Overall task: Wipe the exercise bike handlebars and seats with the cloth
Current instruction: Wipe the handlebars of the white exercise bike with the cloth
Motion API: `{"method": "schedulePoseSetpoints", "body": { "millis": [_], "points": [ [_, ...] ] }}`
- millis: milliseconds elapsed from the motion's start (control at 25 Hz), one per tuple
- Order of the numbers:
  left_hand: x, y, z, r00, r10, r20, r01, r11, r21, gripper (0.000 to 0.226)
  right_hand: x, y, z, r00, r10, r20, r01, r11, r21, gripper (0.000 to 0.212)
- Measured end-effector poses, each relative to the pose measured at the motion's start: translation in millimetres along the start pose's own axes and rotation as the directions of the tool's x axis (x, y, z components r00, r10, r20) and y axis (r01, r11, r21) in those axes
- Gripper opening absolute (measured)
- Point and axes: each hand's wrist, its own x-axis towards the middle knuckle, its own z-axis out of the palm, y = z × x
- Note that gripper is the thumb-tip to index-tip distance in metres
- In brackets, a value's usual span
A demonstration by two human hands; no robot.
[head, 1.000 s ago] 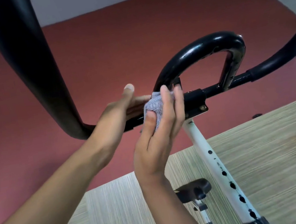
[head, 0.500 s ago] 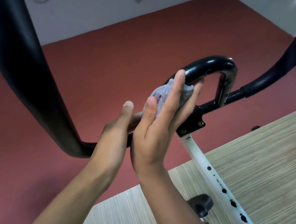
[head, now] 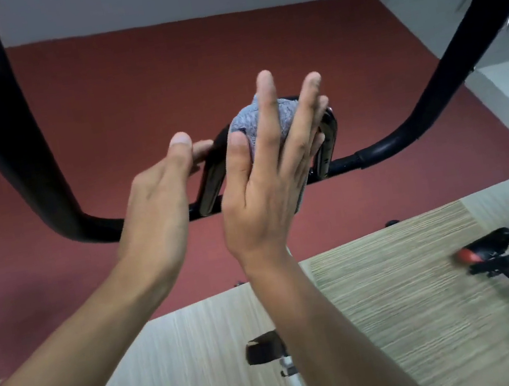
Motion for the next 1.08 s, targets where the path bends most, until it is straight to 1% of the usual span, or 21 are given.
{"method": "schedulePoseSetpoints", "body": {
  "millis": [80, 120, 160, 240, 320, 360, 440, 520, 680, 720, 840, 960, 1000, 1080],
  "points": [
    [-5.3, -4.0, 17.4, 0.987, 0.103, -0.120, -0.107, 0.994, -0.032, 0.039, 5.7, 27.8, -15.4, 0.986, -0.164, 0.027, 0.165, 0.985, -0.040, 0.043],
    [-8.2, -5.1, 26.6, 0.970, 0.164, -0.177, -0.170, 0.985, -0.018, 0.036, 7.1, 39.5, -19.5, 0.970, -0.235, 0.053, 0.239, 0.968, -0.080, 0.041],
    [-10.4, -7.4, 37.4, 0.947, 0.231, -0.225, -0.233, 0.972, 0.017, 0.035, 10.5, 54.3, -23.9, 0.946, -0.310, 0.094, 0.320, 0.940, -0.122, 0.045],
    [-12.8, -13.1, 58.3, 0.900, 0.342, -0.271, -0.323, 0.940, 0.114, 0.037, 18.7, 76.1, -32.3, 0.893, -0.419, 0.164, 0.445, 0.874, -0.195, 0.060],
    [-15.9, -20.8, 74.7, 0.849, 0.451, -0.276, -0.400, 0.889, 0.223, 0.046, 28.5, 88.6, -43.3, 0.865, -0.462, 0.198, 0.497, 0.843, -0.205, 0.062],
    [-17.5, -26.0, 80.8, 0.820, 0.503, -0.272, -0.436, 0.858, 0.273, 0.051, 32.6, 92.6, -48.9, 0.857, -0.472, 0.206, 0.508, 0.840, -0.188, 0.057],
    [-20.0, -39.9, 85.6, 0.787, 0.557, -0.266, -0.452, 0.813, 0.368, 0.059, 38.2, 95.9, -57.4, 0.852, -0.488, 0.191, 0.517, 0.843, -0.152, 0.044],
    [-22.0, -54.6, 85.3, 0.788, 0.557, -0.262, -0.427, 0.802, 0.418, 0.065, 42.9, 95.0, -63.1, 0.854, -0.504, 0.133, 0.519, 0.844, -0.133, 0.038],
    [-24.4, -75.9, 83.5, 0.799, 0.550, -0.243, -0.417, 0.798, 0.435, 0.069, 50.0, 89.6, -59.6, 0.844, -0.536, 0.009, 0.535, 0.841, -0.088, 0.047],
    [-23.0, -77.2, 84.1, 0.794, 0.556, -0.245, -0.424, 0.795, 0.434, 0.070, 51.5, 93.4, -55.2, 0.846, -0.532, 0.006, 0.530, 0.842, -0.098, 0.048],
    [-20.6, -81.1, 89.7, 0.800, 0.546, -0.248, -0.414, 0.802, 0.430, 0.072, 52.1, 120.8, -43.7, 0.867, -0.490, 0.086, 0.496, 0.864, -0.080, 0.054],
    [-17.1, -86.0, 96.5, 0.792, 0.552, -0.262, -0.420, 0.803, 0.423, 0.075, 46.1, 150.6, -41.5, 0.854, -0.503, 0.136, 0.508, 0.862, 0.001, 0.072],
    [-15.5, -88.5, 97.5, 0.785, 0.560, -0.266, -0.422, 0.797, 0.433, 0.076, 42.1, 157.4, -40.2, 0.857, -0.493, 0.148, 0.496, 0.868, 0.021, 0.077],
    [-12.7, -93.1, 98.8, 0.771, 0.580, -0.264, -0.431, 0.780, 0.454, 0.077, 31.1, 170.9, -36.8, 0.881, -0.439, 0.173, 0.445, 0.896, 0.009, 0.085]
  ]
}}
